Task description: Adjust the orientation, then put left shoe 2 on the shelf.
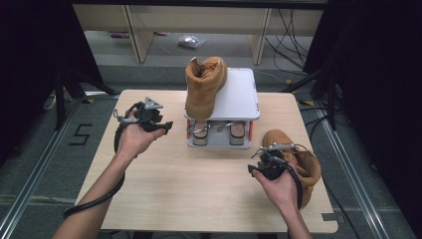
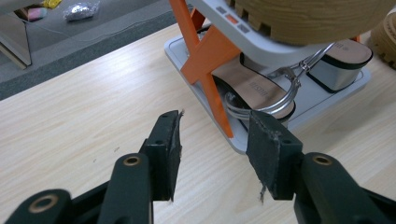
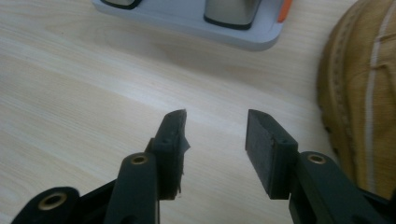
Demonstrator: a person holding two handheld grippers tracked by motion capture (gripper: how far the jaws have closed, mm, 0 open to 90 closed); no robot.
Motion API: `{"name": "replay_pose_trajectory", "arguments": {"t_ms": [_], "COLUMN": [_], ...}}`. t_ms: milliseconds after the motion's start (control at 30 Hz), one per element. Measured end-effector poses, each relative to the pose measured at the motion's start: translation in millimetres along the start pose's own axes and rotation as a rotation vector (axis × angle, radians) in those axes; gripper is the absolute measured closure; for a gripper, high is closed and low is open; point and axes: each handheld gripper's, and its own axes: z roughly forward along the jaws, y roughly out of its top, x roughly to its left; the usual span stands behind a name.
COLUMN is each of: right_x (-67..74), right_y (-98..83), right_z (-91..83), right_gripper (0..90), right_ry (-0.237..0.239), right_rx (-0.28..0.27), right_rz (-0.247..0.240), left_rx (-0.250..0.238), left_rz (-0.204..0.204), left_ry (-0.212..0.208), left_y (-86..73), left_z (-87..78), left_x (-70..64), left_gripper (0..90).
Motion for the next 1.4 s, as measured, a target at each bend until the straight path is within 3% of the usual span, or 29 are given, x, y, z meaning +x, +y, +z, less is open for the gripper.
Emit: {"name": "replay_pose_trajectory", "arguments": {"t_ms": [33,67,167,267,400,467,567,600,633,700,733,767,900,1000,1067,1100,1167,1200,1233,1267,1300,1333,1367,1400], "right_x": [0.3,-2.8,-9.0,-11.7,-15.2,-17.8,-19.8,-19.2,-21.9,-22.1,-24.7,-22.3,-30.4,-34.1,-37.0,-41.8,-44.5,-46.3,-42.4,-42.4,-47.2,-48.2,-46.9,-50.7], "right_y": [1.0,2.6,6.5,12.6,17.8,19.7,21.7,22.6,23.9,26.0,27.1,28.4,31.9,33.6,34.4,35.1,36.2,36.9,37.4,38.2,39.4,39.8,39.4,39.2], "right_z": [-3.8,-7.5,-15.6,-28.2,-39.0,-43.5,-48.3,-50.9,-52.2,-55.9,-57.4,-60.4,-65.7,-70.8,-75.0,-76.3,-80.1,-84.2,-87.8,-92.5,-93.9,-94.4,-95.6,-95.9], "right_gripper": [59.5,60.2,61.5,63.5,65.7,66.8,68.1,68.7,69.2,69.6,70.0,70.2,70.7,70.6,70.6,70.7,70.6,70.6,70.6,70.5,70.5,70.5,70.5,70.5], "right_ry": [0.000,-0.004,-0.026,-0.016,-0.043,-0.026,-0.037,-0.056,-0.058,-0.063,-0.056,-0.062,-0.065,-0.078,-0.085,-0.076,-0.089,-0.093,-0.094,-0.100,-0.090,-0.101,-0.110,-0.113], "right_rx": [0.010,0.013,0.003,0.008,0.013,0.010,0.000,0.015,0.009,0.020,0.021,0.032,0.022,0.029,0.035,0.032,0.037,0.004,-0.002,-0.009,-0.008,-0.001,0.014,0.035], "right_rz": [0.020,0.006,-0.010,0.009,0.021,0.003,-0.001,0.020,0.003,0.031,0.022,0.059,0.018,0.027,0.061,0.042,0.072,0.040,0.080,0.081,0.044,0.047,0.088,0.083], "left_rx": [-0.007,0.012,0.015,0.015,0.021,0.029,0.027,0.026,0.033,0.031,0.026,0.026,0.031,0.031,0.031,0.031,0.033,0.039,0.035,0.034,0.033,0.037,0.031,0.028], "left_rz": [-0.026,-0.001,-0.018,-0.023,-0.033,-0.043,-0.044,-0.034,-0.035,-0.034,-0.036,-0.033,-0.033,-0.035,-0.033,-0.036,-0.043,-0.036,-0.037,-0.033,-0.034,-0.034,-0.037,-0.027], "left_ry": [0.005,0.003,0.004,0.001,0.001,0.001,0.001,0.002,0.005,0.000,-0.002,0.000,0.007,0.007,0.006,0.006,0.010,0.009,0.010,0.011,0.012,0.011,0.010,0.001], "left_y": [-2.0,-2.8,-6.8,-9.1,-12.8,-14.9,-18.4,-19.5,-20.3,-22.3,-23.2,-23.5,-24.4,-24.4,-24.6,-24.9,-25.6,-25.7,-26.2,-26.2,-26.2,-25.9,-26.1,-26.2], "left_z": [0.6,0.0,2.2,4.5,4.9,5.0,4.9,4.7,4.0,3.8,4.2,4.2,4.6,4.9,4.9,4.9,4.9,4.5,5.0,5.2,5.3,5.0,5.3,5.8], "left_x": [-1.1,0.9,1.5,1.4,-0.9,-1.7,-1.3,-0.4,-0.2,1.2,1.5,2.0,1.3,0.8,1.3,1.5,1.6,2.2,2.6,2.9,2.8,2.4,1.4,1.9], "left_gripper": [53.4,53.1,52.4,52.1,51.5,51.2,51.1,51.0,51.0,50.7,50.5,50.3,50.0,49.8,49.7,49.7,49.6,49.5,49.6,49.5,49.5,49.5,49.5,49.4]}}
